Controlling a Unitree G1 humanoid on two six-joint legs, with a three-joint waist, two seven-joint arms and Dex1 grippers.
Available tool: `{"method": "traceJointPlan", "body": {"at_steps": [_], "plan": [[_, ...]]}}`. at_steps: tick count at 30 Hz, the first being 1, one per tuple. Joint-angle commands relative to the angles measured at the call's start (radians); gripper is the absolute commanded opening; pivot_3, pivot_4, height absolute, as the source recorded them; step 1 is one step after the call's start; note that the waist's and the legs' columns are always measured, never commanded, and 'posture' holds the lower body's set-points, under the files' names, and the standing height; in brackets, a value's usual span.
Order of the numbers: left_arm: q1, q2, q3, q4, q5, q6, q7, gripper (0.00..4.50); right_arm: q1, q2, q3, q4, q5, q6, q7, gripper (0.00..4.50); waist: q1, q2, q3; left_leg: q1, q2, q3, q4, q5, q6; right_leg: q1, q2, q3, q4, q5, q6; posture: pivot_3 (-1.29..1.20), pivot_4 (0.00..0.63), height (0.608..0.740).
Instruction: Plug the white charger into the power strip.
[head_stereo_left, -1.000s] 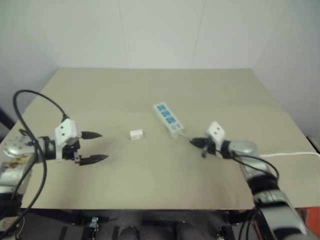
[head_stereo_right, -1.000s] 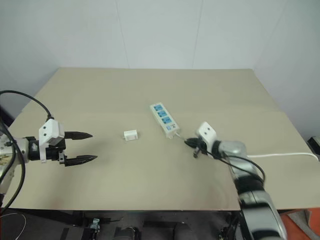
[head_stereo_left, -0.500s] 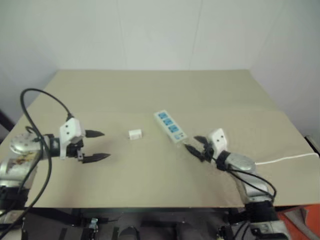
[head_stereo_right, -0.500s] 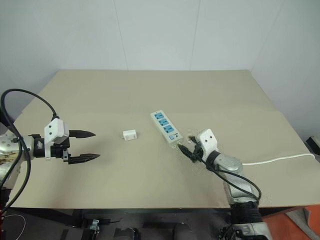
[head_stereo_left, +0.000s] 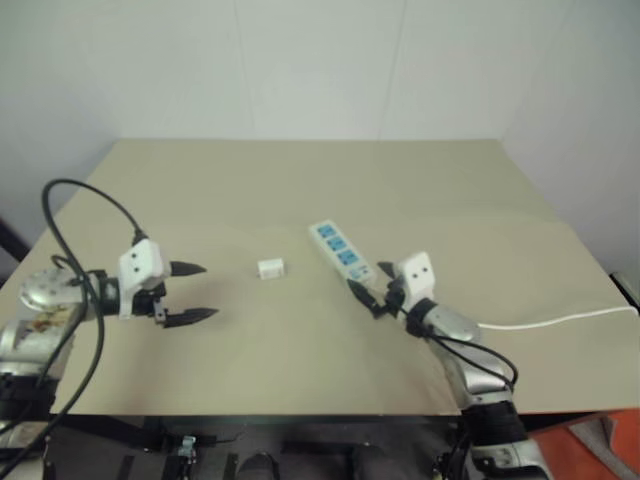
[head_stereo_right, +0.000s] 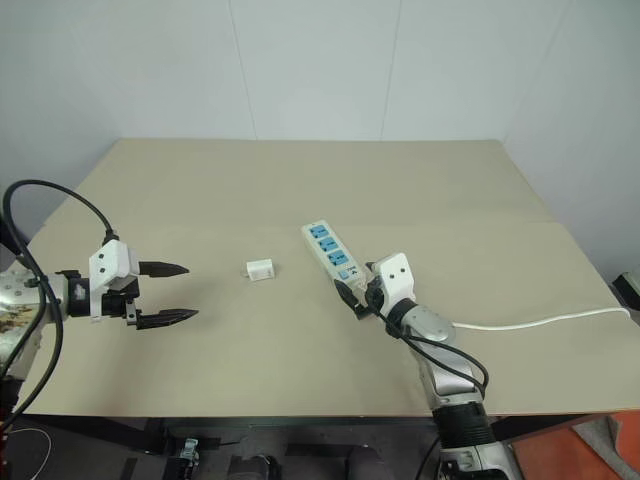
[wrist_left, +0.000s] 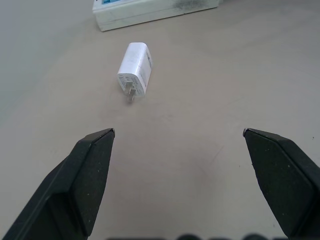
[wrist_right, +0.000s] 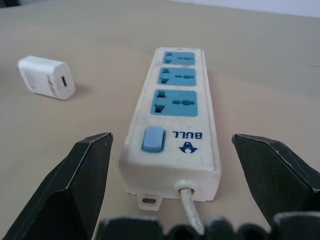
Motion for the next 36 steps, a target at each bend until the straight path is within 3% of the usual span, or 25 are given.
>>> {"method": "traceJointPlan", "body": {"at_steps": [1,14,25,26,30,33,36], "plan": [[0.003,0.011,0.033,-0.023,-0.001,-0.028,0.011,4.50,-0.024,0.014,0.015,0.015,-0.008,-0.037,-0.011,4.46,0.001,0.000,0.000,0.000,0.000,0.000,0.000,0.000,0.000,0.000,0.000,0.000,0.000,0.000,0.000,0.00,0.150,0.740],[-0.004,0.003,0.028,-0.023,-0.003,-0.049,0.035,4.50,-0.084,0.115,-0.015,0.241,0.019,-0.154,-0.026,4.46,-0.005,0.000,0.000,0.000,0.001,0.000,0.000,0.000,0.000,0.000,0.001,0.000,0.000,0.000,-0.001,0.00,0.150,0.740],[-0.006,0.006,0.031,-0.045,-0.017,-0.030,0.036,4.50,-0.070,0.088,0.011,0.281,-0.023,-0.210,-0.010,4.46,-0.015,-0.001,0.000,0.000,0.001,0.000,0.000,0.000,0.000,0.000,0.001,0.000,0.000,0.000,-0.001,0.00,0.150,0.740],[-0.016,0.002,0.029,-0.048,-0.023,-0.023,0.036,4.50,-0.069,0.083,0.013,0.282,-0.022,-0.211,-0.002,4.30,-0.014,-0.001,0.000,0.000,0.001,0.000,0.000,0.000,0.000,0.000,0.001,0.000,0.000,0.000,-0.001,0.00,0.150,0.740],[-0.160,0.000,-0.046,-0.037,-0.003,0.113,0.033,4.50,-0.078,0.073,0.019,0.294,-0.027,-0.212,0.003,3.42,-0.006,-0.003,-0.002,0.000,0.001,-0.001,0.000,0.000,0.000,0.001,0.001,-0.002,0.000,0.000,0.000,0.00,0.150,0.740],[-0.355,0.001,-0.178,0.023,0.117,0.220,0.029,4.50,-0.092,0.070,0.023,0.313,-0.034,-0.216,0.003,3.42,-0.001,-0.004,-0.003,0.001,0.000,-0.002,0.002,0.000,0.000,0.003,0.001,-0.003,0.000,-0.002,0.004,0.00,0.150,0.740],[-0.585,-0.023,-0.334,0.153,0.226,0.219,-0.108,4.50,-0.115,0.070,0.020,0.344,-0.033,-0.218,0.009,3.42,-0.006,-0.004,-0.003,0.002,0.000,-0.002,0.001,0.000,0.000,0.003,0.001,-0.002,0.000,-0.003,0.006,0.00,0.150,0.740]]}}
